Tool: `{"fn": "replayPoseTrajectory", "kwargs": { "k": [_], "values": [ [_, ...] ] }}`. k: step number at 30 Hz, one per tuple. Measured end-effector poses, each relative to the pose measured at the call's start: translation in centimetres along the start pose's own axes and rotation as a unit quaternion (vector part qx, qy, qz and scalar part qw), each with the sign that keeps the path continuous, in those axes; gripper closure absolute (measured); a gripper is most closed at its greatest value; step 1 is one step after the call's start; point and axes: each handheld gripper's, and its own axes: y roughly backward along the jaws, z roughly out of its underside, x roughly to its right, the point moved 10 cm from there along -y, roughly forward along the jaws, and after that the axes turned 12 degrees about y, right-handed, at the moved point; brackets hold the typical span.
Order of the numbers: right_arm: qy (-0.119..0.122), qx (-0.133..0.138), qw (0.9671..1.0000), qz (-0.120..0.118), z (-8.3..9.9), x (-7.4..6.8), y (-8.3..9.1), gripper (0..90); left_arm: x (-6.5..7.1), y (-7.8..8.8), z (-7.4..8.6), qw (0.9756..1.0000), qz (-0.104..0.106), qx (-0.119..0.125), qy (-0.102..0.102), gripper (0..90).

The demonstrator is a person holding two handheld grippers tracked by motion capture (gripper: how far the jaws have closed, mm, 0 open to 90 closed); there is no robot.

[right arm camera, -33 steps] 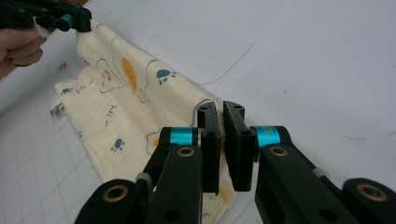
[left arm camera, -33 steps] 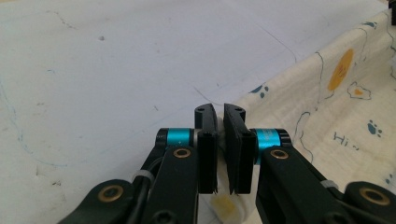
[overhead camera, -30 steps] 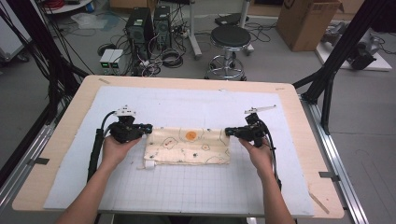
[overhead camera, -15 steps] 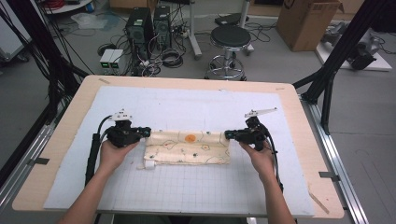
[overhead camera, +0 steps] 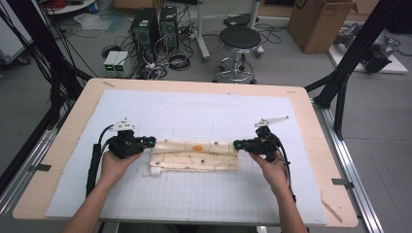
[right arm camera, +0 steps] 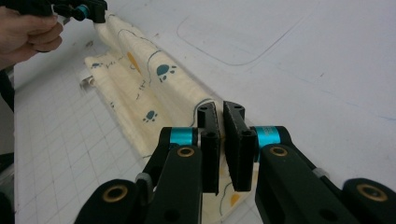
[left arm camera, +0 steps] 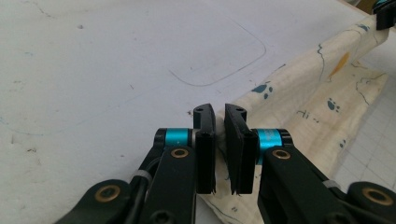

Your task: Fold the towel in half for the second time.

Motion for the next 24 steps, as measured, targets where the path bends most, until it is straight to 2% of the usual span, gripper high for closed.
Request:
{"fn": "replayPoseTrajectory", "kwargs": {
  "k": [8,12,14,16,24],
  "values": [
    [0.000,-0.005,1.0000,-0.005,0.9,-0.5,0.0,85.4,0.5,0.1,0.8,0.9998,0.001,-0.013,-0.017,82.3],
    [-0.004,-0.010,0.9999,-0.007,1.4,-0.8,0.0,85.4,0.9,0.3,1.1,0.9992,-0.002,-0.022,-0.033,82.3],
    [0.000,-0.010,0.9999,-0.007,1.5,-0.9,0.0,85.4,0.9,0.3,1.3,0.9993,-0.003,-0.019,-0.032,82.2],
    [0.003,-0.011,0.9999,-0.007,1.6,-1.0,-0.1,85.4,0.9,0.4,1.5,0.9997,0.002,-0.011,-0.022,82.2],
    [0.010,-0.024,0.9996,-0.006,2.3,-1.4,-0.3,85.4,1.1,0.5,2.6,0.9991,0.001,-0.027,-0.033,82.2]
  ]
}}
